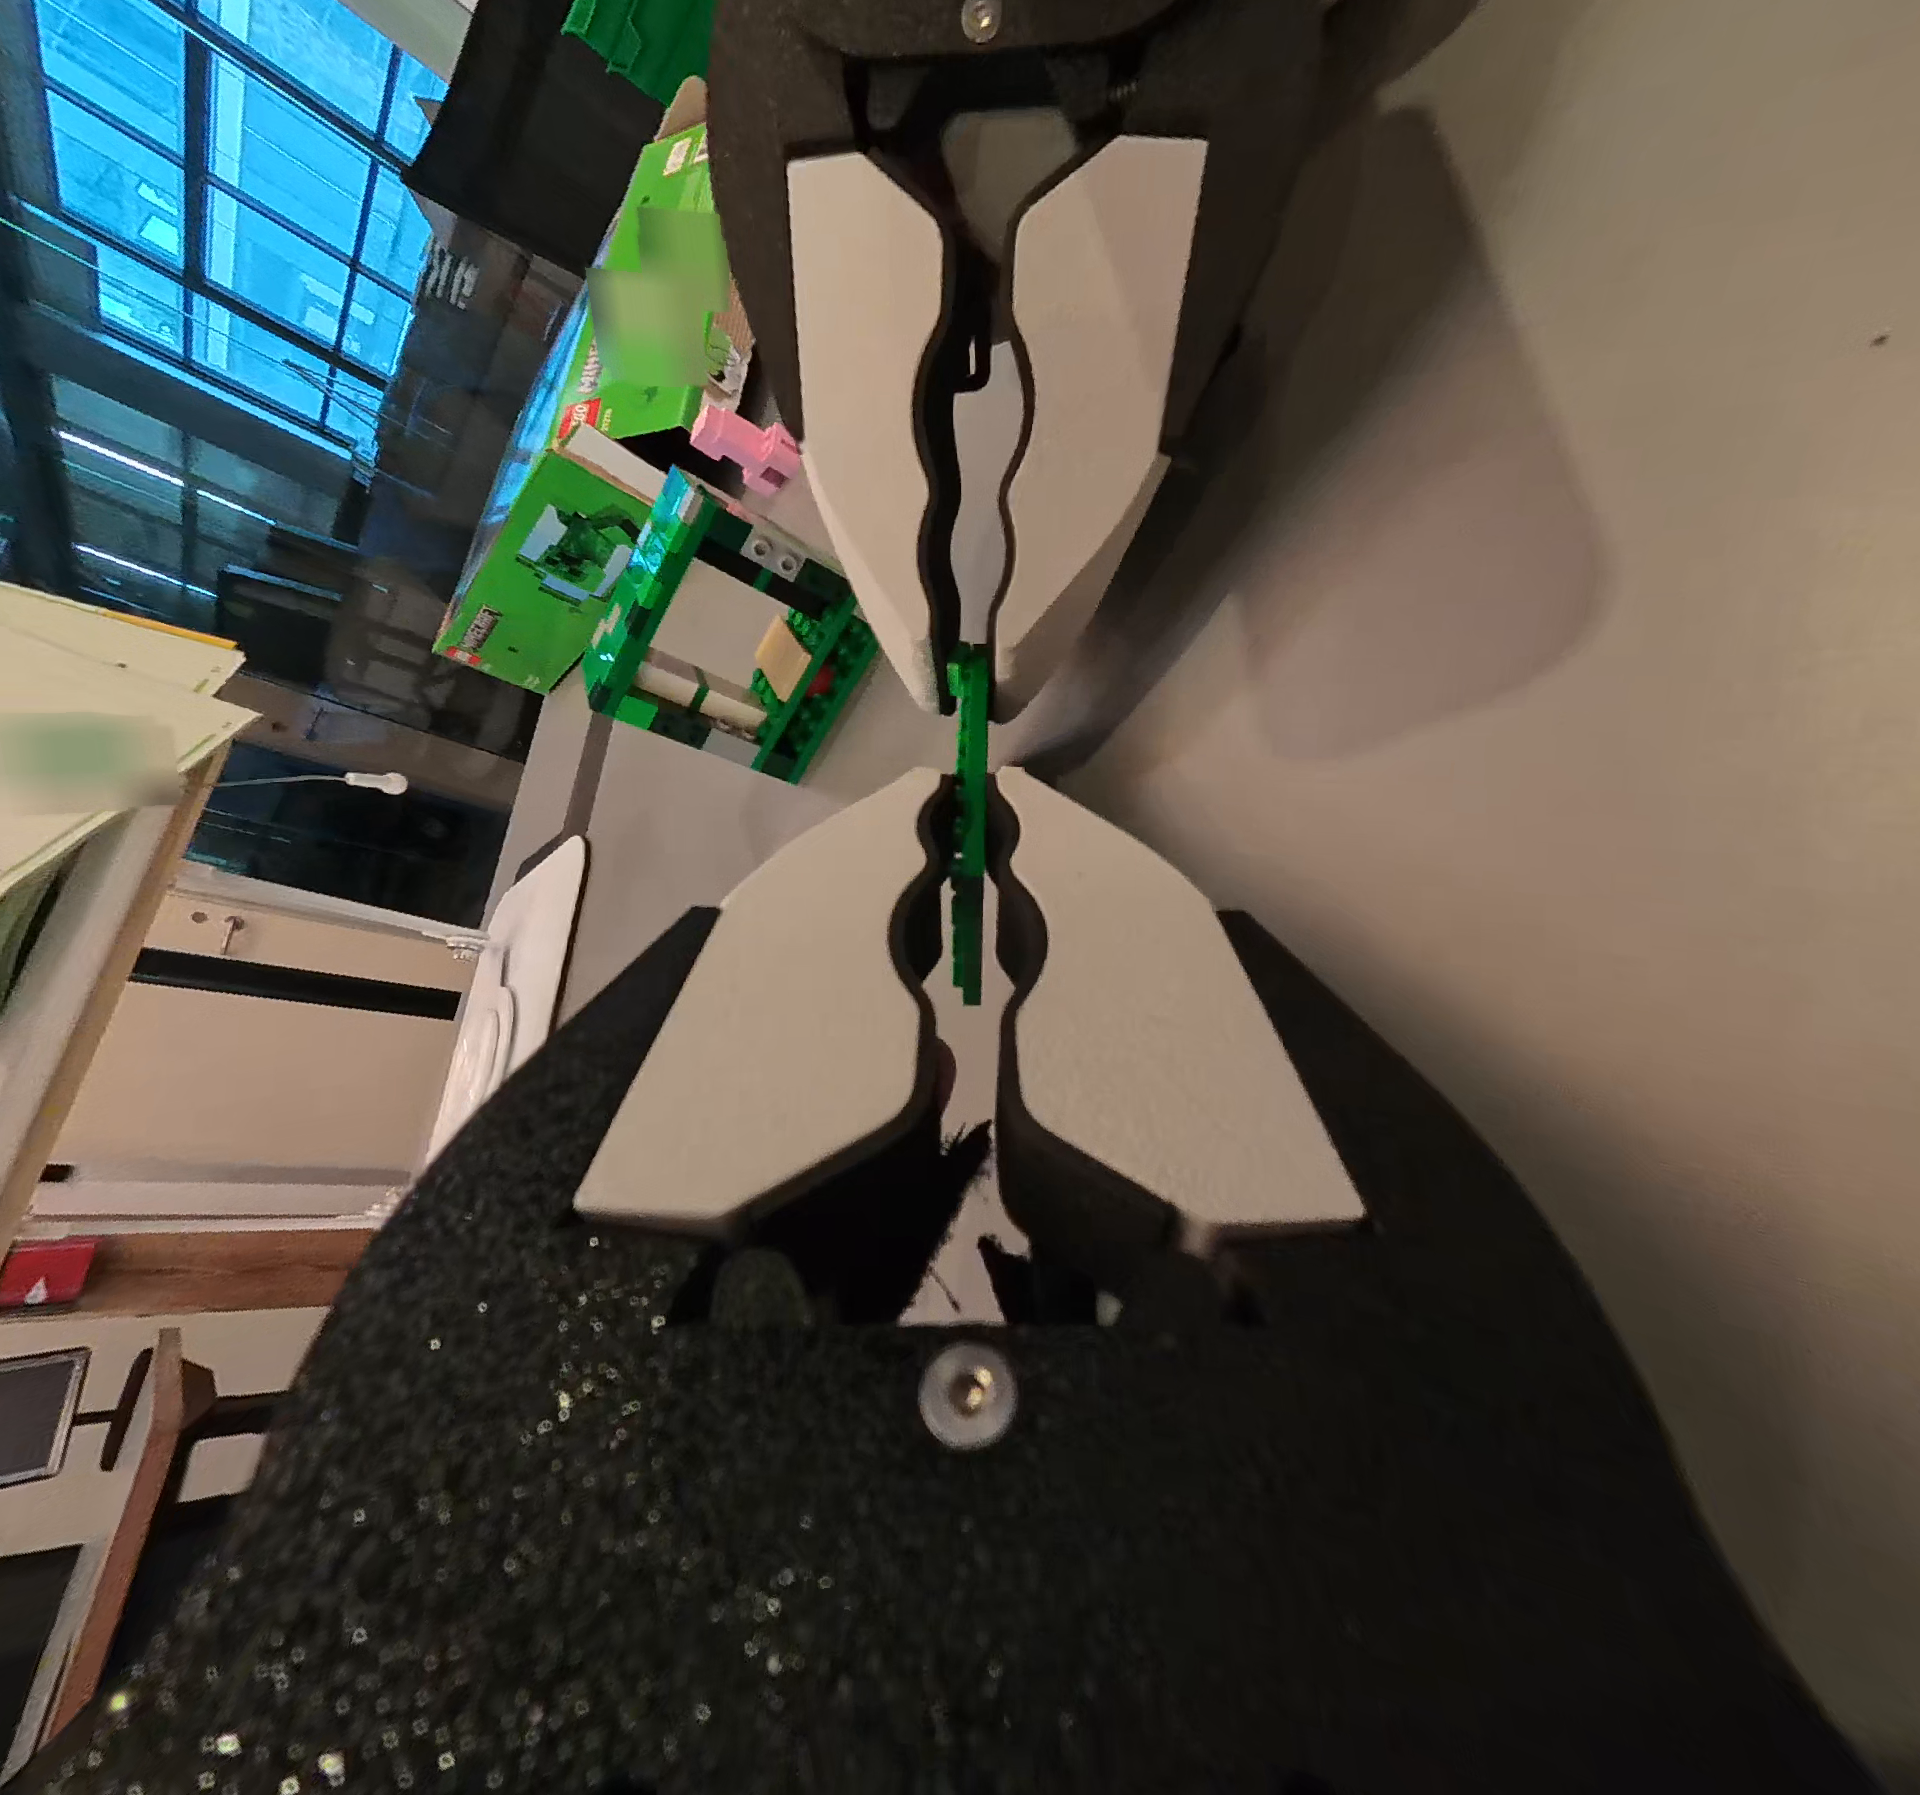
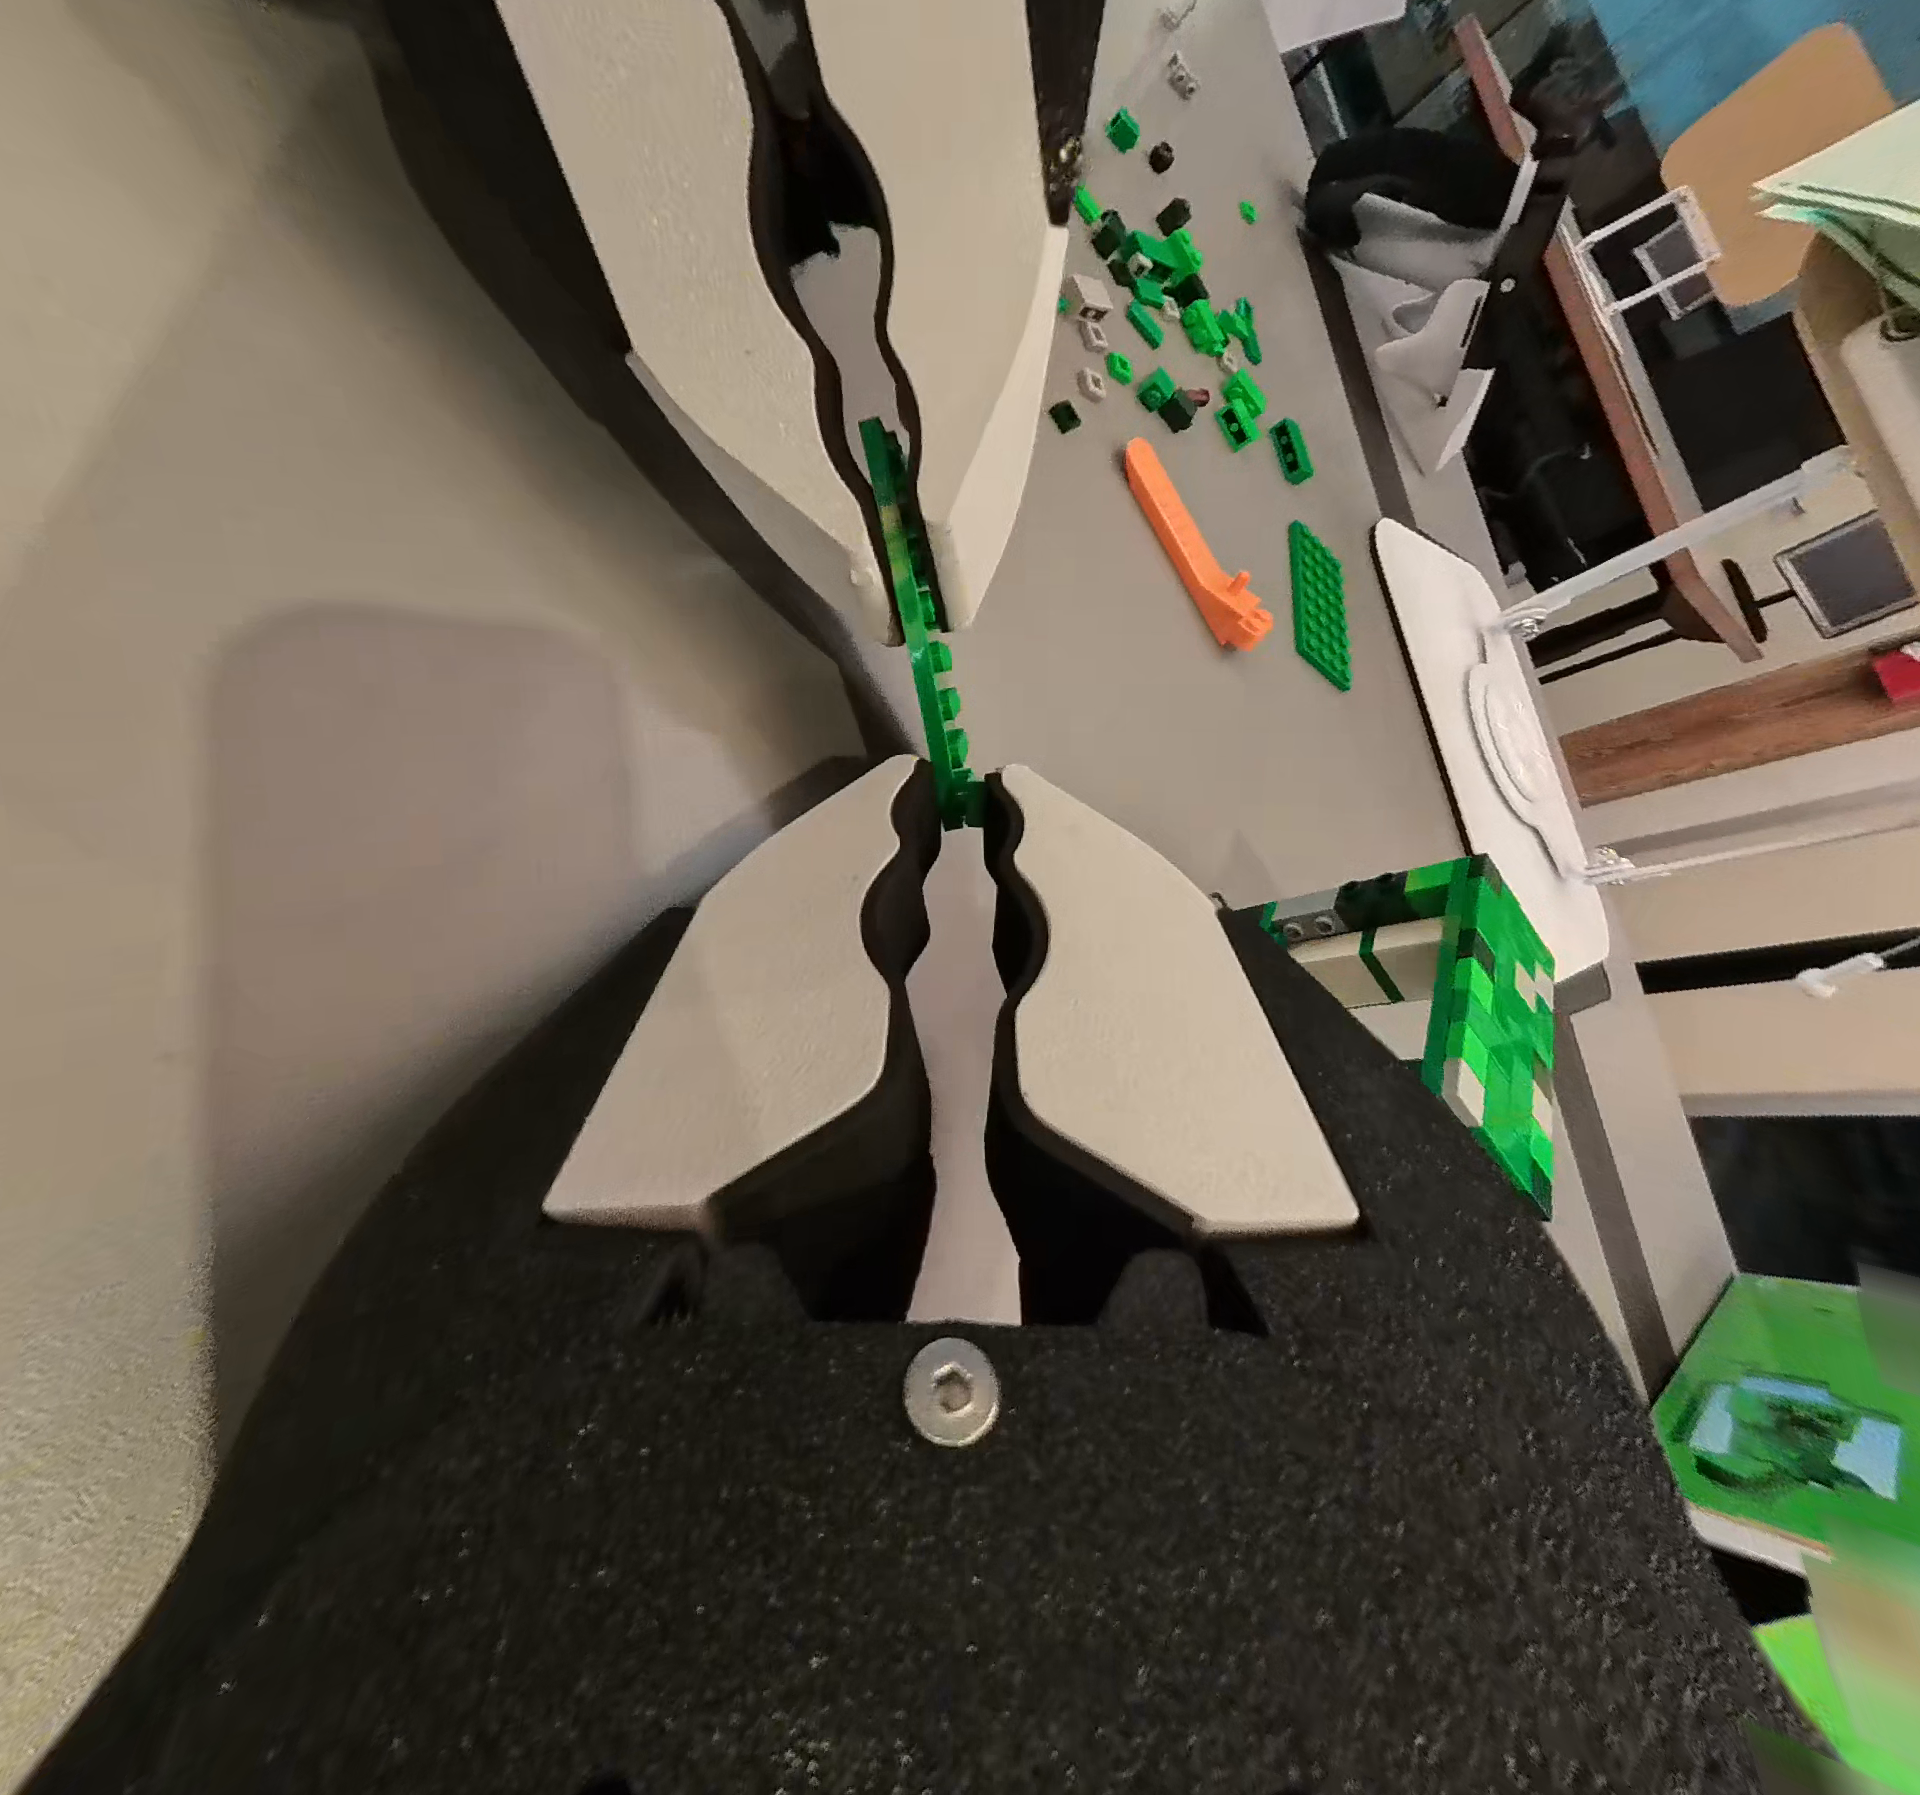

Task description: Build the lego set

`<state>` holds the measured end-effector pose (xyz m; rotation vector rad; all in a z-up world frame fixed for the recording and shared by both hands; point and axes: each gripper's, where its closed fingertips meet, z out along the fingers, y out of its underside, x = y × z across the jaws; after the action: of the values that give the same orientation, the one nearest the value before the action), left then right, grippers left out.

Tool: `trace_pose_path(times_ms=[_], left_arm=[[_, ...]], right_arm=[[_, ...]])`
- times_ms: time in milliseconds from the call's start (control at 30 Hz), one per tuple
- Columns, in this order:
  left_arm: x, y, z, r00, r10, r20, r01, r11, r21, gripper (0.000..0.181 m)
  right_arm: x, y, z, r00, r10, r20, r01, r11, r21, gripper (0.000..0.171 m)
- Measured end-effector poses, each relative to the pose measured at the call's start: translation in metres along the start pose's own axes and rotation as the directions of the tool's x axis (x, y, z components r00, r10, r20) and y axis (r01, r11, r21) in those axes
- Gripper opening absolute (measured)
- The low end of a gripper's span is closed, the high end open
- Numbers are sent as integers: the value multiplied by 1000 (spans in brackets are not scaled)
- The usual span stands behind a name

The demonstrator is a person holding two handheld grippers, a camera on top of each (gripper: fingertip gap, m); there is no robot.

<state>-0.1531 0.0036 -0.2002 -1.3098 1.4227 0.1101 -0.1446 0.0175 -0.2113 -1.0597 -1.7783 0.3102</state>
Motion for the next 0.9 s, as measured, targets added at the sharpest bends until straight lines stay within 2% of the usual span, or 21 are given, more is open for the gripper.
trace_pose_path(times_ms=[167,300,467,600,667,833,900], left_arm=[[3,0,1,1000,23,1,-23,1000,6,4],[4,0,1,1000,13,2,-13,1000,11,4],[3,0,2,1000,-19,-1,20,1000,21,4],[-1,3,2,999,-34,21,33,999,18,4],[-3,6,2,998,-51,24,51,999,10,4],[-9,8,1,997,-30,75,29,1000,8,4],[-14,8,0,994,-10,110,9,1000,5,4]], right_arm=[[-2,2,0,969,-246,-13,246,969,-32,7],[-3,3,0,963,-271,-6,270,961,-58,7],[-2,2,0,978,-208,1,208,977,-44,7],[4,1,1,997,-63,-37,64,998,13,9],[8,0,-1,999,-17,-49,19,999,35,16],[13,-5,-6,994,-20,-108,29,996,85,33],[11,-8,-9,989,-60,-137,75,991,106,34]])
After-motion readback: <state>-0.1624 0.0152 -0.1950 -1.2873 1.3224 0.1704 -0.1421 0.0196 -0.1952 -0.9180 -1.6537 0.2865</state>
